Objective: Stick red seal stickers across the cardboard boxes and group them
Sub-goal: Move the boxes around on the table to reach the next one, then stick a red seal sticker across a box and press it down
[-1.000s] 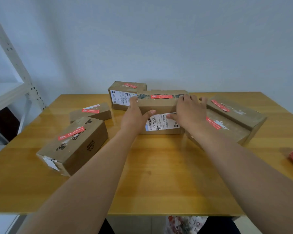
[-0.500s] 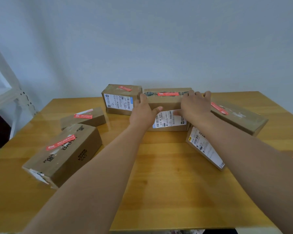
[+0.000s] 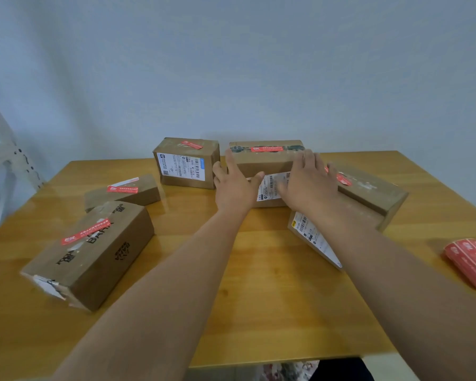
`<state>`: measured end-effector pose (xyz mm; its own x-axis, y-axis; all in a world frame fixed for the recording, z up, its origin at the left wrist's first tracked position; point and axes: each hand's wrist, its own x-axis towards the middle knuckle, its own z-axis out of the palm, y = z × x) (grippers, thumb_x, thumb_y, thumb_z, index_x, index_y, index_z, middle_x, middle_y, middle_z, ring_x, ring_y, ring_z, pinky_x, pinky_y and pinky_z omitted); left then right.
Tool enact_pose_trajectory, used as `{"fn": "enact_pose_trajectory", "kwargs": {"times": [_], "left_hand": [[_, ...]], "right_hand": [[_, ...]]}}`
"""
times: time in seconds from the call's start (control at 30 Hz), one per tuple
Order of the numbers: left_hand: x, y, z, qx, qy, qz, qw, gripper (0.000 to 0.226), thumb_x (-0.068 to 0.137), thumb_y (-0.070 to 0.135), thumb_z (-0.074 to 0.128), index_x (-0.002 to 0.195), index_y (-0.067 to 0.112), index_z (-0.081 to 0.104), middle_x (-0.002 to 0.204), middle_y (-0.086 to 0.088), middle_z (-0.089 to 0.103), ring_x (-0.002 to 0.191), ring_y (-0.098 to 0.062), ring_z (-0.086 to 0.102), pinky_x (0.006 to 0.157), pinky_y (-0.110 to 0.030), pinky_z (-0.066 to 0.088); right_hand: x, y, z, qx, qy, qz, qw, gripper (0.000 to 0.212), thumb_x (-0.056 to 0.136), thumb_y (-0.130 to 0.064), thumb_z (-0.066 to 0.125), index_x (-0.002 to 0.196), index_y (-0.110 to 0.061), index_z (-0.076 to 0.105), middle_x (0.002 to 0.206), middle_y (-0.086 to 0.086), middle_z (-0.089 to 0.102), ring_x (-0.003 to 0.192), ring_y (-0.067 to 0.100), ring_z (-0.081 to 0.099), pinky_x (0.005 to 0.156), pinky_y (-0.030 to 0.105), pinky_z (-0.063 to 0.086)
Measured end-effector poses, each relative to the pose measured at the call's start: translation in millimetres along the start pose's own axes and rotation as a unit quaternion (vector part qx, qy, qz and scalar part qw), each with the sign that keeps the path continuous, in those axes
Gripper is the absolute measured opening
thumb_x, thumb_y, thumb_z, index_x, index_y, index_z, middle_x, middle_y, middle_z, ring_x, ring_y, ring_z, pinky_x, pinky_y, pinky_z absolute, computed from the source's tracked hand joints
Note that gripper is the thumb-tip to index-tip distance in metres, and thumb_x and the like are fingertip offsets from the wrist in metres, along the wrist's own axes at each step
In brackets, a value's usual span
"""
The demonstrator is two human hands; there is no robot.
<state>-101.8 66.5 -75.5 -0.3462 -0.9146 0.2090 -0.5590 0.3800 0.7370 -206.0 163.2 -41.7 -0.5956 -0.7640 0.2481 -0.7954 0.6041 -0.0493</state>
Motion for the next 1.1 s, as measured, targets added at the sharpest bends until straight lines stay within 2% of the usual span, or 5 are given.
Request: {"fn": "enact_pose_trajectory", "kwargs": {"times": [0.2, 0.4, 0.53, 0.73, 1.1], "left_hand": [[-55.4, 18.9, 13.6, -0.007, 0.073, 0.082, 0.994, 0.069, 0.093, 0.034, 0.055, 0.150, 0.014, 0.021, 0.151, -0.015, 0.023, 0.135, -0.032, 0.027, 0.107, -0.042, 0.031], [-97.0, 23.7, 35.2, -0.167, -0.156, 0.019, 0.973, 0.061, 0.100, 0.041, 0.043, 0.153, 0.020, 0.022, 0.158, -0.002, 0.024, 0.144, -0.020, 0.026, 0.112, -0.036, 0.029], [-105.6, 28.9, 34.5, -0.263, -0.221, -0.026, 0.939, 0.046, 0.102, 0.038, 0.040, 0.146, 0.027, 0.038, 0.138, 0.006, 0.053, 0.124, -0.013, 0.049, 0.101, -0.032, 0.041], [-108.5, -7.3, 26.1, -0.192, -0.125, -0.026, 0.973, 0.050, 0.083, 0.075, 0.044, 0.117, 0.042, 0.057, 0.114, 0.007, 0.063, 0.106, -0.012, 0.060, 0.092, -0.045, 0.053], [-167.7, -63.6, -72.8, -0.080, -0.001, 0.024, 0.997, 0.048, 0.097, 0.047, 0.047, 0.142, 0.036, 0.038, 0.121, 0.005, 0.055, 0.101, -0.005, 0.059, 0.079, -0.035, 0.059]], "right_hand": [[-53.8, 21.4, -3.6, -0.021, 0.015, 0.014, 1.000, 0.062, 0.092, -0.047, 0.040, 0.139, -0.007, 0.042, 0.150, 0.014, 0.038, 0.145, 0.034, 0.021, 0.113, 0.053, 0.021], [-105.0, 46.4, 11.0, -0.041, 0.022, 0.090, 0.995, 0.066, 0.088, -0.053, 0.043, 0.140, -0.013, 0.044, 0.148, 0.010, 0.039, 0.138, 0.033, 0.025, 0.105, 0.050, 0.023], [-119.1, 49.0, 20.4, 0.001, 0.047, 0.067, 0.997, 0.066, 0.086, -0.047, 0.052, 0.143, -0.014, 0.040, 0.145, 0.010, 0.043, 0.133, 0.034, 0.034, 0.102, 0.051, 0.028], [-127.4, 50.3, 20.0, 0.073, 0.063, -0.036, 0.995, 0.057, 0.090, -0.040, 0.049, 0.144, -0.020, 0.042, 0.150, 0.000, 0.041, 0.139, 0.022, 0.031, 0.106, 0.044, 0.031], [-147.4, 1.1, 35.1, 0.213, 0.092, -0.200, 0.952, 0.062, 0.086, -0.041, 0.068, 0.139, -0.018, 0.045, 0.152, -0.001, 0.032, 0.139, 0.020, 0.034, 0.097, 0.036, 0.049]]}}
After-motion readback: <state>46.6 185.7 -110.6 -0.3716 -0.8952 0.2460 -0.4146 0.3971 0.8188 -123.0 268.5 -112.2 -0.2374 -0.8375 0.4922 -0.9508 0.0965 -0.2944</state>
